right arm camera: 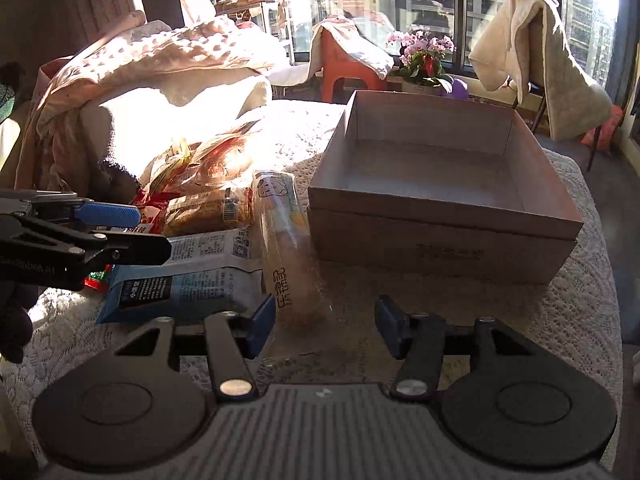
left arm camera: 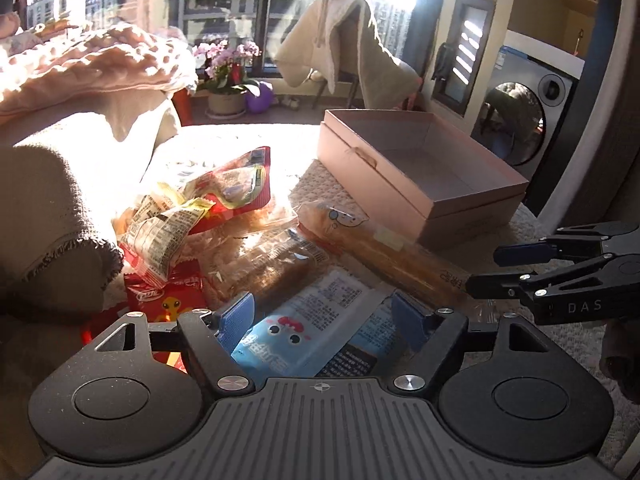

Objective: Organize snacks
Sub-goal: 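Move left tool to the blue packet while right tool approaches the clear-wrapped bread stick, then close left tool on the blue packet while right tool grasps the bread stick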

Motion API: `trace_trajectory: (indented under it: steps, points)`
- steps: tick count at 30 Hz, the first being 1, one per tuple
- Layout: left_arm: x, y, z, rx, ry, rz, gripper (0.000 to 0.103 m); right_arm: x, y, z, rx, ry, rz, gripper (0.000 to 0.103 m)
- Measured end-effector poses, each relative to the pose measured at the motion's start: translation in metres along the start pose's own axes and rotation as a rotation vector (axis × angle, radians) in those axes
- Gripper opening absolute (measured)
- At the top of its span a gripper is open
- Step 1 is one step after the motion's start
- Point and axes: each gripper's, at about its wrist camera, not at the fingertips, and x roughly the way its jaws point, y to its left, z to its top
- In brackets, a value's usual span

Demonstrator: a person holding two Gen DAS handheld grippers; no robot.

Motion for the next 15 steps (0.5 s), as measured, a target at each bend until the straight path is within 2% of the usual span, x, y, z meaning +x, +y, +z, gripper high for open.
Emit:
trace_trajectory:
  steps: [1, 5, 8, 10, 12, 15]
  points:
    - [0.001, 0.003, -0.001, 0.014, 0.017, 0.009, 0.081, 0.005, -0.003, 0.007, 0.025, 0.001, 0.011, 0.065]
    - [-0.006, -0.002, -0.008, 0.097, 0.036, 0.006, 0.081, 0.050, -0.016, 0.045, 0.142, 0.038, 0.069, 0.066]
    - [-0.006, -0.016, -0.015, 0.206, 0.061, -0.019, 0.081, 0.076, -0.009, 0.060, 0.122, 0.042, 0.032, 0.066]
    - [-0.001, -0.024, -0.020, 0.279, 0.078, -0.008, 0.081, 0.080, -0.004, 0.061, 0.091, 0.082, 0.019, 0.066]
    - [0.010, -0.031, -0.026, 0.340, 0.082, 0.056, 0.082, 0.069, -0.003, 0.053, 0.074, 0.088, 0.052, 0.066]
    - [0.028, -0.026, -0.021, 0.328, 0.065, 0.119, 0.087, 0.055, -0.006, 0.037, 0.064, 0.113, 0.042, 0.066]
